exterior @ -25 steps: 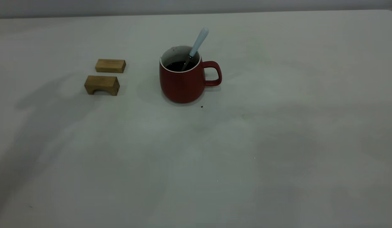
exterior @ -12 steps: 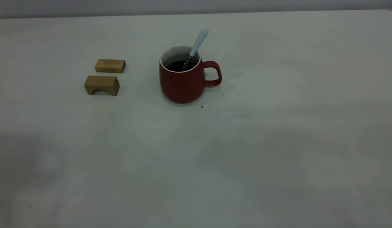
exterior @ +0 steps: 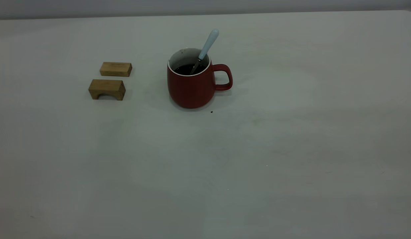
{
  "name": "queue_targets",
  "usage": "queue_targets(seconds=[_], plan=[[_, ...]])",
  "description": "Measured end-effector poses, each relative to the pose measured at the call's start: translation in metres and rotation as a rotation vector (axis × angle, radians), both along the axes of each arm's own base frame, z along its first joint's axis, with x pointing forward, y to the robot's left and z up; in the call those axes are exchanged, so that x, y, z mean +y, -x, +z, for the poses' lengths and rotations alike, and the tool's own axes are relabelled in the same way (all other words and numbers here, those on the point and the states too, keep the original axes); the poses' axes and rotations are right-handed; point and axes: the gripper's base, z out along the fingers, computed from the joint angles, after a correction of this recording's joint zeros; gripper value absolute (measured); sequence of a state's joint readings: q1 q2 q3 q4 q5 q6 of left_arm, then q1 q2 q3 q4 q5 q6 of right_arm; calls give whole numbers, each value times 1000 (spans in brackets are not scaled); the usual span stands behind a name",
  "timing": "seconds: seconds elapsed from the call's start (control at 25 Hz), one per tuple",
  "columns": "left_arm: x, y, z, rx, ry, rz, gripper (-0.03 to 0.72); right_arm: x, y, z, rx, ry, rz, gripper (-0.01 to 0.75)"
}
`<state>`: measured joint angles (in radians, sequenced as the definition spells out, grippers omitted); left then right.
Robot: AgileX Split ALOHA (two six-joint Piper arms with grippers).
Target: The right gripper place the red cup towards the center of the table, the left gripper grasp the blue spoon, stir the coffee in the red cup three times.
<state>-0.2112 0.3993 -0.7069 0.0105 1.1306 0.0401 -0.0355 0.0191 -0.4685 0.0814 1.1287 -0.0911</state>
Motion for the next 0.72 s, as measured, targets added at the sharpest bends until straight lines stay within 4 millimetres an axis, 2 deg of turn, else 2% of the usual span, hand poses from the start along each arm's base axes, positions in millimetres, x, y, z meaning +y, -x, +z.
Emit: queue_targets(seconds=[0.2, 0.28, 0.4, 0.72], plan=[[7, 26, -46, -34, 7, 109, 329, 0, 0, 0, 0, 0, 0, 570], [8, 39, -55, -94, 14, 150, 329, 0, 0, 0, 0, 0, 0, 570], [8, 51, -58, -187, 24, 180, 329, 0, 0, 0, 0, 0, 0, 570], [8, 52, -58, -192, 24, 179, 328, 0, 0, 0, 0, 0, 0, 570]])
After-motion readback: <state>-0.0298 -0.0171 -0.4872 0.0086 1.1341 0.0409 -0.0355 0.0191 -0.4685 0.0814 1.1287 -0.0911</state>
